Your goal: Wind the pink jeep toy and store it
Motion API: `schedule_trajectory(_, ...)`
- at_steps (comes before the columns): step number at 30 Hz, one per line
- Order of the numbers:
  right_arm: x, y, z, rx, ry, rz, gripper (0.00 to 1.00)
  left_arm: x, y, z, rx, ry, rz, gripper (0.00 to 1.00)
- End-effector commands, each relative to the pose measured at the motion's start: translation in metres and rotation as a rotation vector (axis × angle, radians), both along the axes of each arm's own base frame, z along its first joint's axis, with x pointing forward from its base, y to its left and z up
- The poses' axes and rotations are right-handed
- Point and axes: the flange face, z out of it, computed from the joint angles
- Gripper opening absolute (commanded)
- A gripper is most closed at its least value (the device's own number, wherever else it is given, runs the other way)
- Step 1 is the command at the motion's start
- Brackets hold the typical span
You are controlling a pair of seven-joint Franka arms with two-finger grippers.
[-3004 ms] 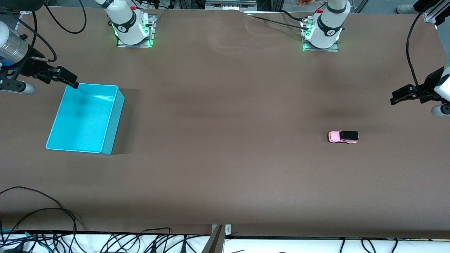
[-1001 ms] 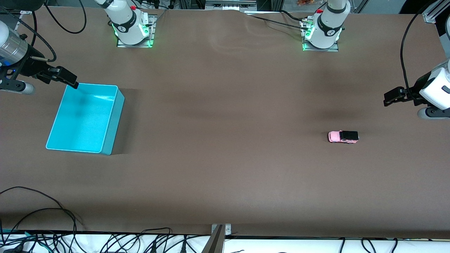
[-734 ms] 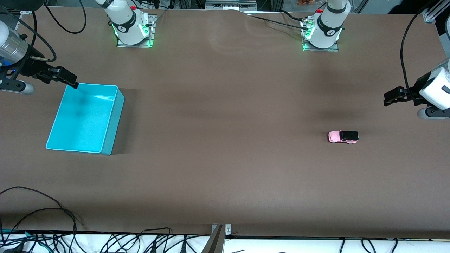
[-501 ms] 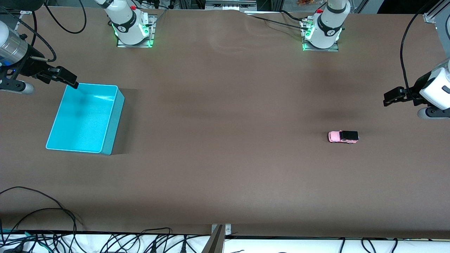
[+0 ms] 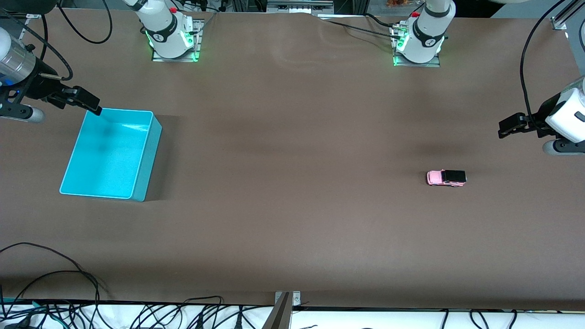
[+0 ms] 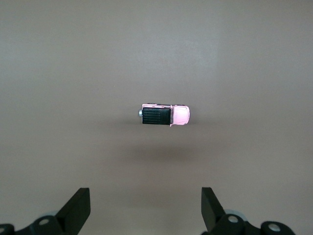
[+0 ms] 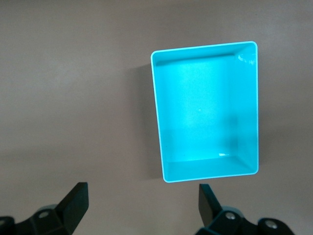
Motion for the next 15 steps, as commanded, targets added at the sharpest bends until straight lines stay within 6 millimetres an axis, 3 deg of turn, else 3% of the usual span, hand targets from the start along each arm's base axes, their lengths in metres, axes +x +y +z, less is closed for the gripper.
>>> schedule_trajectory(1, -0.0016, -0.0031, 0.0068, -0.006, 0.0, 0.013, 1.0, 0.0017, -0.0002, 0.0042, -0.025, -0.003, 0.009, 1.0)
schedule_trajectory(11, -0.0015, -0.0031, 0.0075, -0.006, -0.001, 0.013, 1.0, 0.0024, -0.0004, 0.0024, -0.046, -0.001, 0.027, 1.0)
schedule_trajectory(15, -0.0014, -0.0039, 0.0075, -0.006, -0.001, 0.011, 1.0, 0.0025, -0.0003, 0.0031, -0.037, -0.005, 0.109, 1.0)
